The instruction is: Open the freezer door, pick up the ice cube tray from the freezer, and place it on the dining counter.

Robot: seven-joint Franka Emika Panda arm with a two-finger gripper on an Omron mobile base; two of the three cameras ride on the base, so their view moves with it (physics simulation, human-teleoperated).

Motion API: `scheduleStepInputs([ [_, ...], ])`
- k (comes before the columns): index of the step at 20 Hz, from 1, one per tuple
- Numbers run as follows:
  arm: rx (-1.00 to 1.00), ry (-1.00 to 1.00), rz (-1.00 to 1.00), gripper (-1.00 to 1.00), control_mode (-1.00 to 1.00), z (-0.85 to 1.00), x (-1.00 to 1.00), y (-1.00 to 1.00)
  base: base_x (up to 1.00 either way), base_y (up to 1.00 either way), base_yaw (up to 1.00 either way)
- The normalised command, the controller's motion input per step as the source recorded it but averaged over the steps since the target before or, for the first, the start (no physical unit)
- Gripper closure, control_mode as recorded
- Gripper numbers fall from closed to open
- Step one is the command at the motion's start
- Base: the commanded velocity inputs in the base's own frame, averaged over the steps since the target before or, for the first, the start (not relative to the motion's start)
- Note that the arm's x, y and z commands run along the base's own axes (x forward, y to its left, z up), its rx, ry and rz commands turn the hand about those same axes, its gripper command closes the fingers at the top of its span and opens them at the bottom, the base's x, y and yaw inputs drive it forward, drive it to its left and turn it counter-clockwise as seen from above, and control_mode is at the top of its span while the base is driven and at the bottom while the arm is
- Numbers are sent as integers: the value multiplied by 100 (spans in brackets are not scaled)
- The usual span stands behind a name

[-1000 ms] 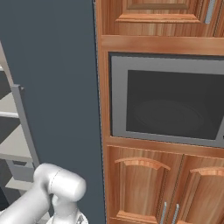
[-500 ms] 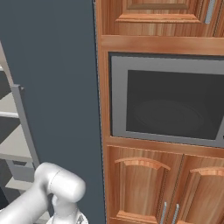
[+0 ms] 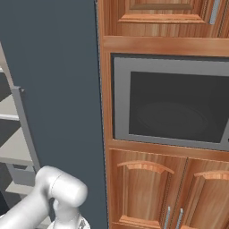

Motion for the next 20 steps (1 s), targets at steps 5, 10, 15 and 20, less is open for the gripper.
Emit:
scheduleStepInputs([
  [5, 0, -4, 0, -100, -100, 69, -93, 1, 0, 0, 0],
  [10, 5, -6, 0, -100, -100, 100, -19, -43, 0, 0, 0],
  [15, 12, 0, 0, -100, -100, 100, -3, -97, 0, 0, 0],
  [20, 15, -1, 8, -100, -100, 84, -9, -100, 0, 0, 0],
])
